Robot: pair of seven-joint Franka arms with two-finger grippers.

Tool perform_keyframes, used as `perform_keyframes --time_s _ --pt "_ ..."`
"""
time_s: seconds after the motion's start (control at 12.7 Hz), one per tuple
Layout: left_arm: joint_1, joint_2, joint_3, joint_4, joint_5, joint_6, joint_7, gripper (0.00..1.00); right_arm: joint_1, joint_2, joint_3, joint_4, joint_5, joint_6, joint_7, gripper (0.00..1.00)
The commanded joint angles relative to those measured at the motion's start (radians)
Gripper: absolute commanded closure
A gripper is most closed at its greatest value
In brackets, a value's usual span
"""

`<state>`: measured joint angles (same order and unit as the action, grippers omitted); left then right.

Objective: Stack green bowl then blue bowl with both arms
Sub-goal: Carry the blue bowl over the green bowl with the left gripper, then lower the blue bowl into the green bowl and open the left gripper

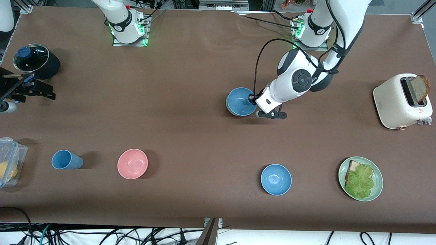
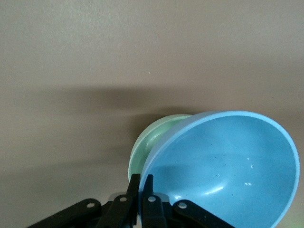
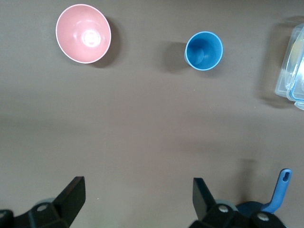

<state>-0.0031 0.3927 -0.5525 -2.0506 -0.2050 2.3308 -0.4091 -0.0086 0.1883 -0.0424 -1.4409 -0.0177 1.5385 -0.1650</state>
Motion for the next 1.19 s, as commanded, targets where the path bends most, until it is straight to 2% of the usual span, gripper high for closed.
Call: perform_keyframes --time_s 0.0,0.55,0.87,1.11 --pt "-0.012 -0.006 0.005 -0.025 -0.004 0.015 -0.008 1.00 0.006 -0.012 -0.008 -0.013 0.013 0.008 0.009 0.00" --pt "-0.032 0.017 0.006 -0.031 -0.004 0.018 -0.033 1.00 0.006 -0.012 -0.008 -0.013 0.013 0.008 0.010 0.00" --pt "-0.044 0.038 0.006 -0.023 0.076 0.019 -0.103 1.00 0.006 -0.012 -0.008 -0.013 0.013 0.008 0.012 0.00" --pt "-0.044 0.052 0.011 -0.020 0.076 0.019 -0.103 1.00 0.006 -0.012 -0.008 -0.013 0.013 0.008 0.013 0.00"
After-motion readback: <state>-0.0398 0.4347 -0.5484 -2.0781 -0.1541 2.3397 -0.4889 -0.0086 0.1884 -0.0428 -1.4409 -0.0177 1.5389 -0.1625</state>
